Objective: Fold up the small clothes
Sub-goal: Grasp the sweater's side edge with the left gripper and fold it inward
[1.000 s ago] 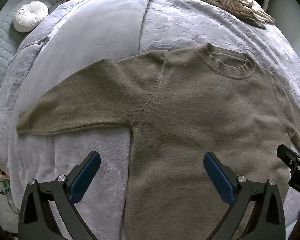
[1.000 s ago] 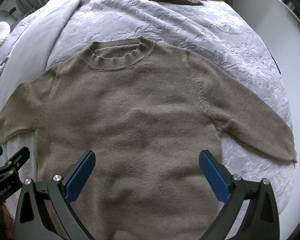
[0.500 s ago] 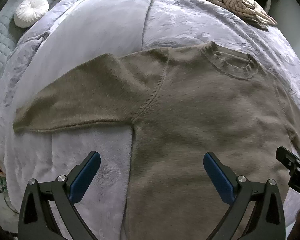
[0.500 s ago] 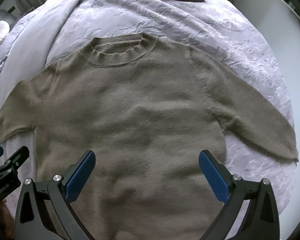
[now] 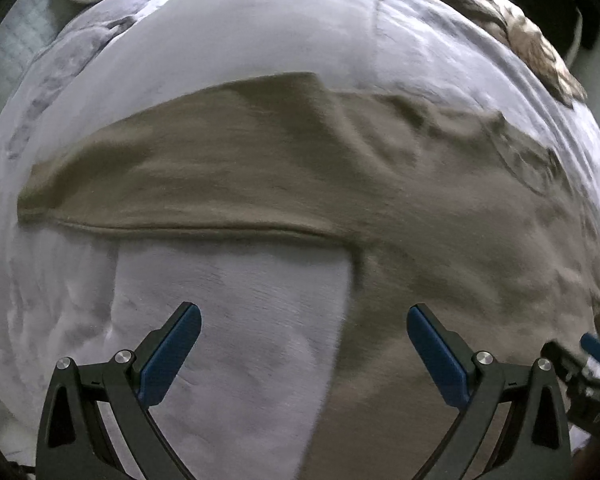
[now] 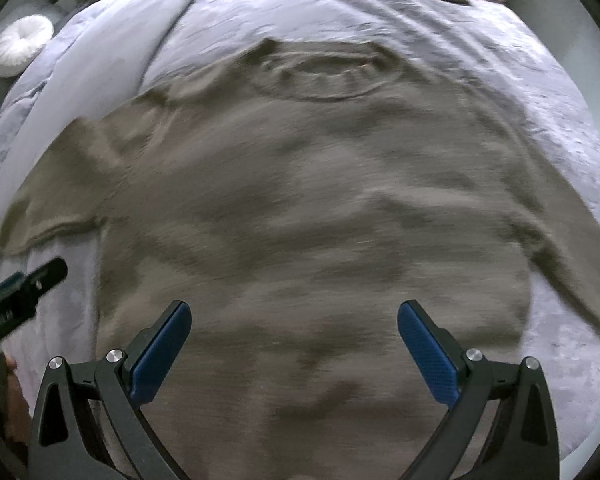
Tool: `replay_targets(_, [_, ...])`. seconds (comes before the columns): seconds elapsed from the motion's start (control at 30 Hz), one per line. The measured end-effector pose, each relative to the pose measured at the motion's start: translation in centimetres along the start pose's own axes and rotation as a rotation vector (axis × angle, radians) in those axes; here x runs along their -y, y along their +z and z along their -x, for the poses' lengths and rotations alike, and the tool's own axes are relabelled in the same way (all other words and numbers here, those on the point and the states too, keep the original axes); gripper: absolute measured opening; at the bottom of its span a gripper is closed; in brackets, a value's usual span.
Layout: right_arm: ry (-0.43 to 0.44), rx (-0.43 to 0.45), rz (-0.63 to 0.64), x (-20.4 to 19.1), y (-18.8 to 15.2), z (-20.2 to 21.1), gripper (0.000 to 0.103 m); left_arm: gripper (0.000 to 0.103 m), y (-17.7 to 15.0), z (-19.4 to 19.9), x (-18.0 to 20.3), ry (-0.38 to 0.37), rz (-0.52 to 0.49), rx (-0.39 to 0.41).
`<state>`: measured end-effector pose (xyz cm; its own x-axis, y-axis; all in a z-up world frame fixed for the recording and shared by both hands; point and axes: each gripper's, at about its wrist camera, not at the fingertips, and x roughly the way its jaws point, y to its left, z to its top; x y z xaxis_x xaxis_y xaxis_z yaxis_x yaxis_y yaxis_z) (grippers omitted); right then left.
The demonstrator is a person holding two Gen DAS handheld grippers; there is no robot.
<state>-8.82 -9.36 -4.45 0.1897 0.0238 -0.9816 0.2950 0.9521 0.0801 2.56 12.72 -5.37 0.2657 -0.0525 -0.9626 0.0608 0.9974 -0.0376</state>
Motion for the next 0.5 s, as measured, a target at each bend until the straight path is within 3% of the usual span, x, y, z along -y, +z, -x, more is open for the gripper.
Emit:
replay_targets(0.13, [0.041, -0.009, 0.059, -2.8, -0.4, -0.6, 0.103, 0.103, 0.8, -0.5, -5.2, -0.049, 0.101, 0.06])
replay_targets(0.3, [0.077, -0.015, 0.133, -6.1, -0.9, -1.2, 0.103, 0.103, 1.9, -2.2, -13.1, -0.052, 0.263, 0.124])
replay_targets(0.5, [0.11, -0.016, 0.17, -8.7, -1.1, -2.0, 0.103, 0.103, 3.3, -5.7, -19.9, -0.171, 0.466, 0.156])
